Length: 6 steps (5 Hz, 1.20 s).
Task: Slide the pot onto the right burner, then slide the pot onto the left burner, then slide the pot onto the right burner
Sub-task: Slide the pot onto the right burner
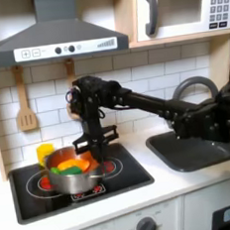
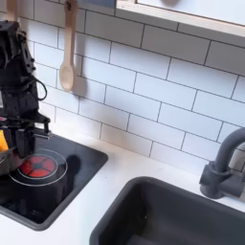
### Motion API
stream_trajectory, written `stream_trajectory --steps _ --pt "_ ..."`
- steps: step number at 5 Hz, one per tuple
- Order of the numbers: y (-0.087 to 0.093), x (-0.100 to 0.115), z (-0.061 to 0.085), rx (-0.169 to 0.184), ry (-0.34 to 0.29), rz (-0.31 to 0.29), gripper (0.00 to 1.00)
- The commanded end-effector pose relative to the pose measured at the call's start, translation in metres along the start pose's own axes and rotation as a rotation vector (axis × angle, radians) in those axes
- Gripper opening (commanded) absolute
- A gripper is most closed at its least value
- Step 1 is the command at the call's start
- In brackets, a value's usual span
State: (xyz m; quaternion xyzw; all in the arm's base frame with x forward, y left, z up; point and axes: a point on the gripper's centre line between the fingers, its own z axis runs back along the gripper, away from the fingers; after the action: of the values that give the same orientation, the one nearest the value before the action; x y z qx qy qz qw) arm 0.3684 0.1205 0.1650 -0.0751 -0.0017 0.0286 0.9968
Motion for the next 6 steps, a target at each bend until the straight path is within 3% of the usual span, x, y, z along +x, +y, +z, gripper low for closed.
stream_trajectory --steps 1,3,4,6 --pt "-0.024 0.002 0.001 -0.038 0.003 -0.052 0.0" --pt "-0.036 0.002 -0.004 -0.04 0.034 -0.098 0.0" --pt "-0.047 -0.002 -0.002 -0.062 0.047 -0.124 0.0" --pt "-0.061 -0.003 -0.001 -0.068 0.048 -0.159 0.0"
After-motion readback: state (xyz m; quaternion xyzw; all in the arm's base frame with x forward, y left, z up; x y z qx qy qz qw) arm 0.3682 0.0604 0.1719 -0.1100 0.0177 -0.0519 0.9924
